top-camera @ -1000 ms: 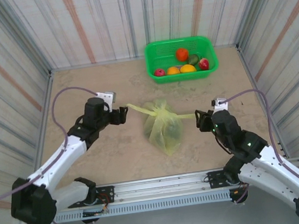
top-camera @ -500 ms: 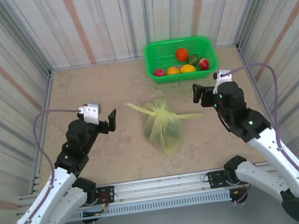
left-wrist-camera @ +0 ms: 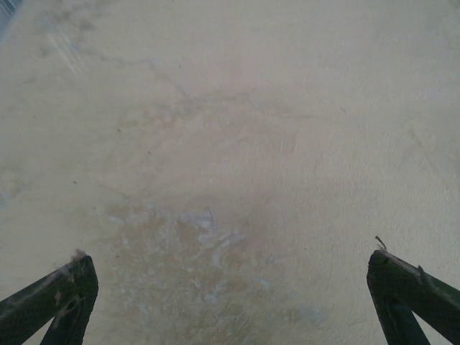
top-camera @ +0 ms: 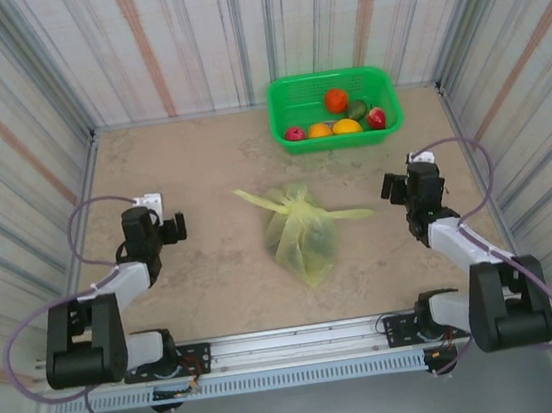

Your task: Place the fake fruits into the plastic bag and tie a complex knot

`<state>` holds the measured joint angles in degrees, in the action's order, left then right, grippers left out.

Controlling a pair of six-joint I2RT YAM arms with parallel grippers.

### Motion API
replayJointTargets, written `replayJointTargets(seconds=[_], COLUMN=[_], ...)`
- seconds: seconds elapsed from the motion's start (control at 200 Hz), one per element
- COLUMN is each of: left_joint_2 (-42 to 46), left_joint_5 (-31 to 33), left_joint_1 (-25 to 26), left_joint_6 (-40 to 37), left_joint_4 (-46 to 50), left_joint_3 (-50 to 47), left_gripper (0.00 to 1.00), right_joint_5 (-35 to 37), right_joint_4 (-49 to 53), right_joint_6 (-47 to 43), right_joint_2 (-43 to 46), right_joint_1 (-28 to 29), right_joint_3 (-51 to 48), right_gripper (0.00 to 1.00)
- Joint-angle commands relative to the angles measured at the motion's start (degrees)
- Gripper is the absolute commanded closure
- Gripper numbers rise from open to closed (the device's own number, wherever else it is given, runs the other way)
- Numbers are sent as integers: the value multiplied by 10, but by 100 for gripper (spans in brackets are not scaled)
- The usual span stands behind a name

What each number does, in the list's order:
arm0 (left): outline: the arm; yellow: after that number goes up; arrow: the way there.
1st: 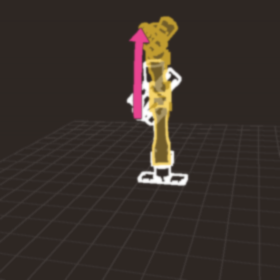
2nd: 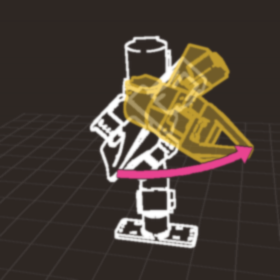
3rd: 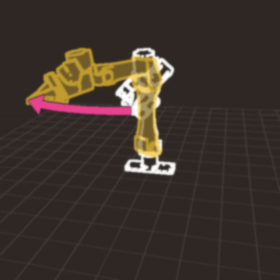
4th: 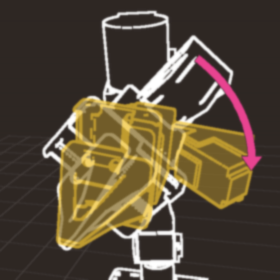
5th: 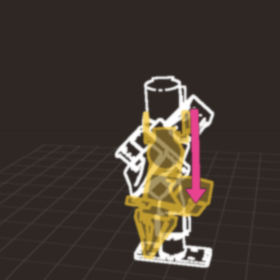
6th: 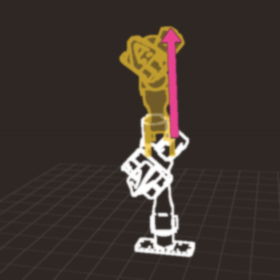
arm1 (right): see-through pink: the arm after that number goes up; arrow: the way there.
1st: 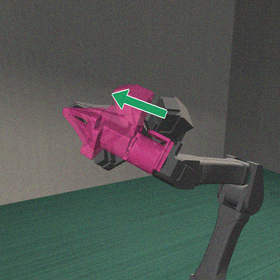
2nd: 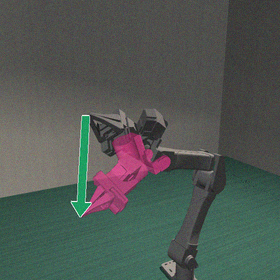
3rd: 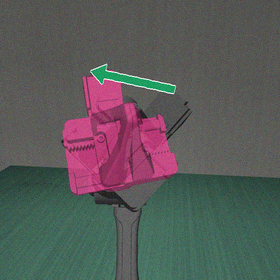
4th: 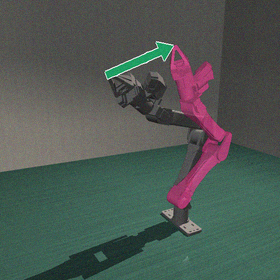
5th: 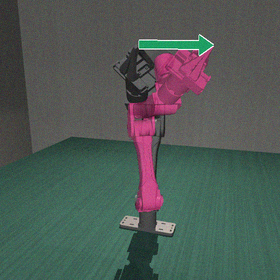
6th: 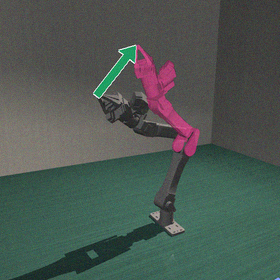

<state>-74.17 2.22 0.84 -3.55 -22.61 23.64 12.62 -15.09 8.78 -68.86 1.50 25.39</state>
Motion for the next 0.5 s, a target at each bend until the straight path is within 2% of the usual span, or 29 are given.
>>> replayJointTargets(seconds=[0.0,0.04,0.135,0.185,0.205,0.25,0.291,0.326,0.361,0.411,0.456,0.491], left_joint_2=[-24,-34,-103,-139,-134,-110,-129,-135,-127,-130,-131,-127], left_joint_5=[-33,-43,-28,-25,-33,-72,-95,-81,-72,-70,-68,-63], left_joint_1=[-4,-4,-4,-4,-2,-1,-1,-5,-11,-10,-9,-8], left_joint_6=[20,4,9,0,-1,-13,-26,-16,0,-2,-3,-4], left_joint_4=[-137,-167,-291,-387,-368,-262,-244,-257,-219,-225,-225,-209], left_joint_3=[-3,-11,-46,-68,-64,-34,-6,-6,3,4,4,9], left_gripper=[1,1,1,1,1,1,1,1,1,1,1,1], right_joint_5=[-63,-102,-154,-174,-183,-199,-197,-192,-190,-182,-159,-149], right_joint_4=[-201,-182,-328,-339,-354,-417,-478,-405,-316,-360,-300,-318], right_joint_6=[-38,-46,-34,-36,-40,-46,-46,-49,-51,-45,-37,-41], right_joint_2=[-37,-40,-96,-125,-140,-181,-215,-198,-188,-209,-198,-203], right_joint_1=[-29,-39,-54,-58,-59,-59,-55,-55,-53,-55,-55,-49], right_joint_3=[-61,-51,-74,-69,-72,-87,-89,-64,-28,-35,-15,-20], right_gripper=[0,0,0,0,0,0,1,1,1,1,1,1])
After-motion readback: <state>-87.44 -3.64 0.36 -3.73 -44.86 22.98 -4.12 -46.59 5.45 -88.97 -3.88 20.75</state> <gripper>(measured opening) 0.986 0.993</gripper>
